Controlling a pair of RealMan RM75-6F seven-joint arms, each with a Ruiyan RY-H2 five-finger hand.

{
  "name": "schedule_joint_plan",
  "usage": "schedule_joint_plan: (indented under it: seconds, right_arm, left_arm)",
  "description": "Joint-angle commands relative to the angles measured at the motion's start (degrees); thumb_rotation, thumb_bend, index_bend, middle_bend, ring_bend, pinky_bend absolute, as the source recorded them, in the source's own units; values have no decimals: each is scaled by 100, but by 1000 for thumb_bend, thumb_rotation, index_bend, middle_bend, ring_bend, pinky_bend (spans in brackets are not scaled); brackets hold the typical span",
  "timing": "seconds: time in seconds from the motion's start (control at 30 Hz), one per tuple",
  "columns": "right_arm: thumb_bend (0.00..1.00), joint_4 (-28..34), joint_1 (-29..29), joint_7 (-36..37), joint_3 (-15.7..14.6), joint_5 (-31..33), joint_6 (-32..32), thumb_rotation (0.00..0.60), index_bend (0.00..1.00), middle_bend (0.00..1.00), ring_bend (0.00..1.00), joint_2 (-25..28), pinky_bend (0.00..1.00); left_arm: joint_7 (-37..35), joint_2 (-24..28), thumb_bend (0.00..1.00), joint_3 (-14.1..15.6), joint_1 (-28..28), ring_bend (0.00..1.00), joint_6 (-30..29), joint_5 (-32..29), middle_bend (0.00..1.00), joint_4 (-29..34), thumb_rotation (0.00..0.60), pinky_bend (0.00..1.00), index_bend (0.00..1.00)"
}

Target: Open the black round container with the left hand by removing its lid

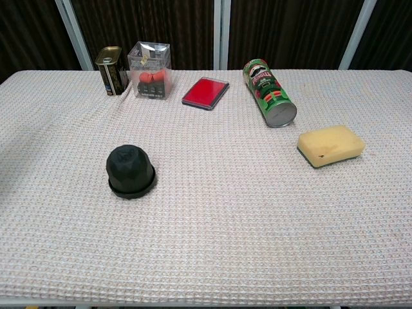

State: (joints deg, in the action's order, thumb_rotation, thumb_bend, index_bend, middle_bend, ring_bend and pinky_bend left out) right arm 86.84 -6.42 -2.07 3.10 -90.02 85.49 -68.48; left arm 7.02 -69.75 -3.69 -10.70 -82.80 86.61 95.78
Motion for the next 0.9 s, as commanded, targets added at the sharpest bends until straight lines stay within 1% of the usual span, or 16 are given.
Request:
schedule_joint_plan:
  seconds: [0.03, 0.23, 0.43, 0.63, 0.73, 0.9]
  right_arm:
    - [101, 6, -1, 11, 13, 4, 20, 600, 0, 0, 0, 20, 0]
    - [104, 32, 30, 71, 16, 49, 39, 600, 0, 0, 0, 118, 0]
    - [105, 70, 60, 52, 4, 47, 82, 600, 0, 0, 0, 92, 0]
    - [106, 70, 68, -33, -32, -45, 120, 600, 0, 0, 0, 141, 0]
    - [106, 99, 76, -17, -30, -55, 143, 600, 0, 0, 0, 156, 0]
    - [106, 16, 94, 77, -23, 16, 124, 600, 0, 0, 0, 140, 0]
  left_arm:
    - [49, -17, 37, 9, 2, 35, -7, 7, 164, 25, 600, 138, 173]
    - [166, -49, 37, 71, 17, 35, -46, 110, 164, 109, 600, 138, 173]
    - [11, -62, 37, 125, 15, 35, 26, 110, 164, 53, 600, 138, 173]
    - [-172, -257, 38, 226, 64, 35, 33, 151, 164, -143, 600, 138, 173]
    - [-256, -346, 37, 273, 41, 35, 107, 185, 164, -148, 600, 138, 173]
    - [-206, -594, 37, 461, -131, 35, 466, 410, 164, -158, 600, 139, 172]
